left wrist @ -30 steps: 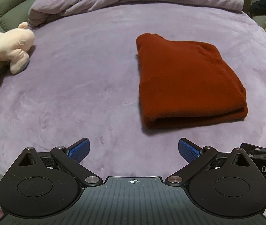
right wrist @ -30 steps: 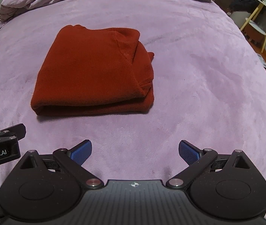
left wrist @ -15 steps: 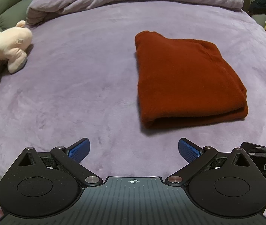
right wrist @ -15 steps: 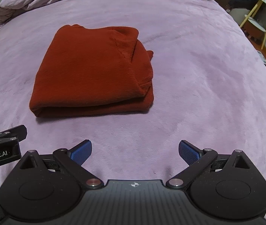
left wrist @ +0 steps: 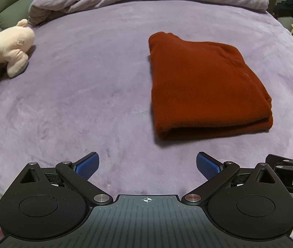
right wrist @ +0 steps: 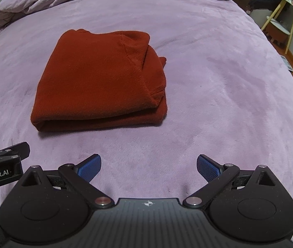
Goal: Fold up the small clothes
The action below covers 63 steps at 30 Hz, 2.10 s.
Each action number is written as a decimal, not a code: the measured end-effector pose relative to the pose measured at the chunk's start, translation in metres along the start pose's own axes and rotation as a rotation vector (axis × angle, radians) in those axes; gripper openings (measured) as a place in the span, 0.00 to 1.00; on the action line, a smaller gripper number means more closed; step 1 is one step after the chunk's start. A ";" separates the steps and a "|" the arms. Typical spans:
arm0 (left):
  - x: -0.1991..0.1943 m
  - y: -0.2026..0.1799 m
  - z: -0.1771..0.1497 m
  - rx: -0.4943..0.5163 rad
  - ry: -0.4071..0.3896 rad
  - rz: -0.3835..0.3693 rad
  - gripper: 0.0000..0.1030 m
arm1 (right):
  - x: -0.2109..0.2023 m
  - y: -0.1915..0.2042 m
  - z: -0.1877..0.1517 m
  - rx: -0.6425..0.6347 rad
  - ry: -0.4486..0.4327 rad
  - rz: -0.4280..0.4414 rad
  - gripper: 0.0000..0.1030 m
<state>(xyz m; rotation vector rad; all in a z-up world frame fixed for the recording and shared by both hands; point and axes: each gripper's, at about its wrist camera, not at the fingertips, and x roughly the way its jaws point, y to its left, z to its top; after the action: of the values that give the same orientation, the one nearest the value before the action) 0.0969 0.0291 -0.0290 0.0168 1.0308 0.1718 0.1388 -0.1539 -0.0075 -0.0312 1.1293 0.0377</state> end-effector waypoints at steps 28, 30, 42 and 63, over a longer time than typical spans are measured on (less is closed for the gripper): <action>0.005 0.003 -0.001 -0.020 0.015 -0.010 1.00 | -0.001 0.003 -0.001 0.020 -0.023 0.008 0.96; 0.005 0.003 -0.002 -0.018 0.015 -0.007 1.00 | -0.001 0.003 -0.002 0.023 -0.023 0.006 0.96; 0.005 0.001 -0.002 -0.016 0.015 -0.007 1.00 | -0.002 0.004 -0.002 0.021 -0.029 0.007 0.96; 0.001 0.002 0.000 -0.019 -0.004 -0.016 1.00 | -0.004 0.006 -0.001 0.015 -0.038 -0.007 0.96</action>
<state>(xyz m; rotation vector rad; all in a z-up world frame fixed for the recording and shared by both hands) 0.0973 0.0309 -0.0301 -0.0088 1.0250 0.1666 0.1353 -0.1484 -0.0042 -0.0215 1.0909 0.0233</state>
